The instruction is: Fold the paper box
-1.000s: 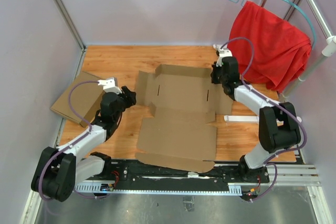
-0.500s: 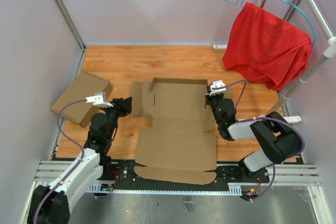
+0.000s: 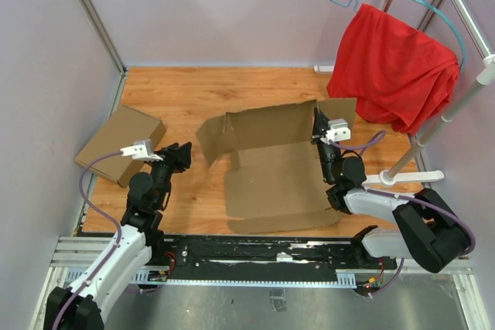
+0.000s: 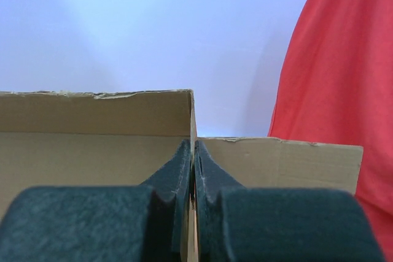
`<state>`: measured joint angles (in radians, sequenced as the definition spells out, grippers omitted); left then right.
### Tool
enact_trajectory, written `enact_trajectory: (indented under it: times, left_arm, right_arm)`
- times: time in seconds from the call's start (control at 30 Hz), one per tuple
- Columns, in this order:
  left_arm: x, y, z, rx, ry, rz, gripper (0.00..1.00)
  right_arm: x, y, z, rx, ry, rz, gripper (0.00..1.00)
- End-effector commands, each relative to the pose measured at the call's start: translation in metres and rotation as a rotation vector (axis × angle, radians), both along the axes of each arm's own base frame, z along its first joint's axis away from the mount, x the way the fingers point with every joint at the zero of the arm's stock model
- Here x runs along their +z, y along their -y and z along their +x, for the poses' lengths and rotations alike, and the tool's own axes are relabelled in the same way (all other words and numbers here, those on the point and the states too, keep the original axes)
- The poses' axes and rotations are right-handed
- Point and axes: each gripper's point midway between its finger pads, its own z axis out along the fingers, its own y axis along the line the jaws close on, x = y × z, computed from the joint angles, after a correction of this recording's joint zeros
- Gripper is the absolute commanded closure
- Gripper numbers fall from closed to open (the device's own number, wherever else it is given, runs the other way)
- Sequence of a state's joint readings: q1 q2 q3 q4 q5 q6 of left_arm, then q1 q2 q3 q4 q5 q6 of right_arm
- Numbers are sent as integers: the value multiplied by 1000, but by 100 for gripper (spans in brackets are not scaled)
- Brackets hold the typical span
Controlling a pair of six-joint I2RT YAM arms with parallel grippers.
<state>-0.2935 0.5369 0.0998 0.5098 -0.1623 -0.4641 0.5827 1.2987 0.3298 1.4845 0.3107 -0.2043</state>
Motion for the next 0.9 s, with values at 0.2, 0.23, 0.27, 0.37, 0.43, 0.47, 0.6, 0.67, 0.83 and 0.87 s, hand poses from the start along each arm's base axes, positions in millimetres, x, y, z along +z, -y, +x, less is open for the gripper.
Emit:
enact_trajectory:
  times: [0.2, 0.23, 0.27, 0.37, 0.43, 0.47, 0.6, 0.67, 0.83, 0.87]
  left_arm:
    - [1, -7, -10, 18, 165, -35, 49]
    - [-1, -4, -9, -2, 167, -24, 50]
    - [-2, 1, -7, -26, 158, -5, 50]
    - [-8, 27, 3, -151, 118, 57, 42]
    - [-7, 46, 6, -250, 119, 59, 38]
    - [-8, 54, 8, -294, 114, 62, 37]
    - [-16, 74, 14, -395, 76, 65, 36]
    - [-16, 81, 15, -430, 82, 66, 36]
    - [-13, 87, 21, -458, 98, 68, 35]
    - [-11, 90, 23, -468, 103, 69, 35]
  right_arm:
    - [24, 6, -33, 38, 136, -39, 99]
    - [23, 9, -34, 31, 129, -19, 99]
    - [22, 12, -35, 25, 122, -1, 99]
    - [14, 11, -36, 38, 92, 7, 99]
    - [7, 12, -34, 24, 69, 5, 99]
    - [4, 15, -33, 9, 59, 7, 99]
    - [-8, 23, -28, -49, 20, -20, 99]
    - [-13, 27, -26, -77, 6, -28, 99]
    - [-25, 38, -20, -149, -60, -15, 99]
    - [-27, 38, -20, -154, -80, -18, 99]
